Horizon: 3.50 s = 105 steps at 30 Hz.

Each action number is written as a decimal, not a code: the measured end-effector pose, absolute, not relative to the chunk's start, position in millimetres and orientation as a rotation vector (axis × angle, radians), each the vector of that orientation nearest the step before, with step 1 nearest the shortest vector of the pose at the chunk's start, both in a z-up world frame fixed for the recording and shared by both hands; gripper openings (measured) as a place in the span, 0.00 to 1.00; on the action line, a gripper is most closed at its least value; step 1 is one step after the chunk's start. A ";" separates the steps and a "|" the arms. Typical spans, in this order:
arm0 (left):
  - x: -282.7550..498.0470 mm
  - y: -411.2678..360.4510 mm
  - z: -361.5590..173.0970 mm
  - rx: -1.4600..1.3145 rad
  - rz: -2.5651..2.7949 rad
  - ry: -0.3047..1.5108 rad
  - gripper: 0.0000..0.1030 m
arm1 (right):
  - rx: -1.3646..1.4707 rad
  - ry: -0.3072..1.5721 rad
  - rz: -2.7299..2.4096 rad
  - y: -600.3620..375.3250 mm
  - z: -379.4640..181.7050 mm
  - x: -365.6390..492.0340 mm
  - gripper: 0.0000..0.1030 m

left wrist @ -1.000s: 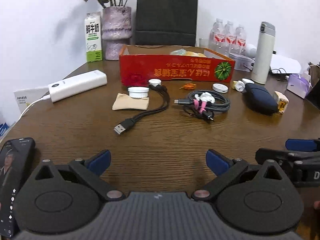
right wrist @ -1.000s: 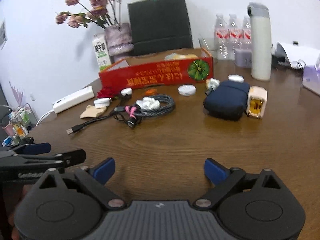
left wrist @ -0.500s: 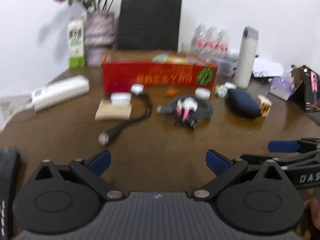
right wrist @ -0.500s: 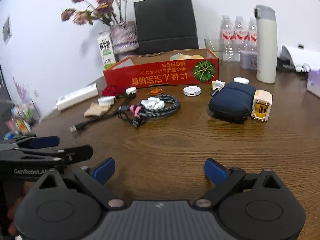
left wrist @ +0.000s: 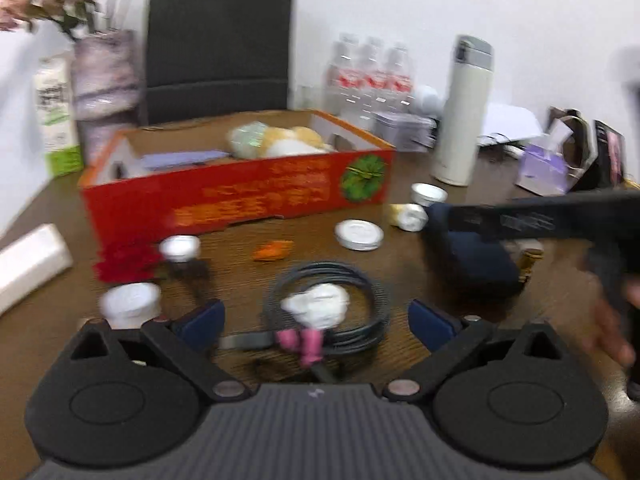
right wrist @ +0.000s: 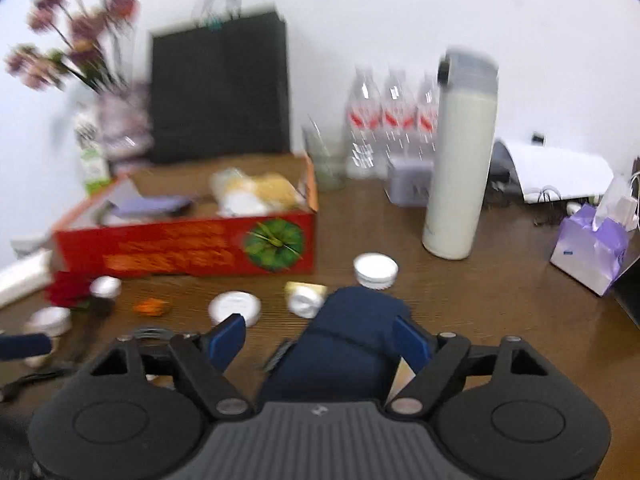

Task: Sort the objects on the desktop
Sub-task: 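Grasp the braided black cable with the left tool while the right tool grasps the navy zip case, then lower the cable into the box with the left tool while the right tool drops the zip case in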

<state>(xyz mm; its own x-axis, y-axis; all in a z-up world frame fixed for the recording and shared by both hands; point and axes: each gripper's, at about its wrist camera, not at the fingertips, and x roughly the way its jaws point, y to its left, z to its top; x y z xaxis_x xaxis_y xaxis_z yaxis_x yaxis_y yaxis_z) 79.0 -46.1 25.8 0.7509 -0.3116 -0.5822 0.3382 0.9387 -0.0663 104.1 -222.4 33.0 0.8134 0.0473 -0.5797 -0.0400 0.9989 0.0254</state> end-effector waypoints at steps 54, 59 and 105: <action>11.2 -36.7 5.9 0.091 -0.346 0.724 0.90 | -0.079 0.778 0.267 -200.3 3.6 -36.0 0.74; -10.9 -36.1 5.8 0.102 -0.328 0.687 0.87 | -0.074 0.761 0.274 -196.3 4.8 -34.3 0.63; 153.3 43.8 106.4 -0.220 0.085 0.594 1.00 | 0.070 0.577 0.281 -139.9 98.0 203.0 0.82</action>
<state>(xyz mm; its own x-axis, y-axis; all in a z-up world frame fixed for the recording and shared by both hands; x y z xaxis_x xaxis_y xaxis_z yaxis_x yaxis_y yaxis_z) 153.3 43.8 106.4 0.8260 0.0160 -0.5635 -0.1426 0.9730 -0.1813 203.0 -139.9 98.0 0.8011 0.2816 -0.5282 -0.2428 0.9594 0.1432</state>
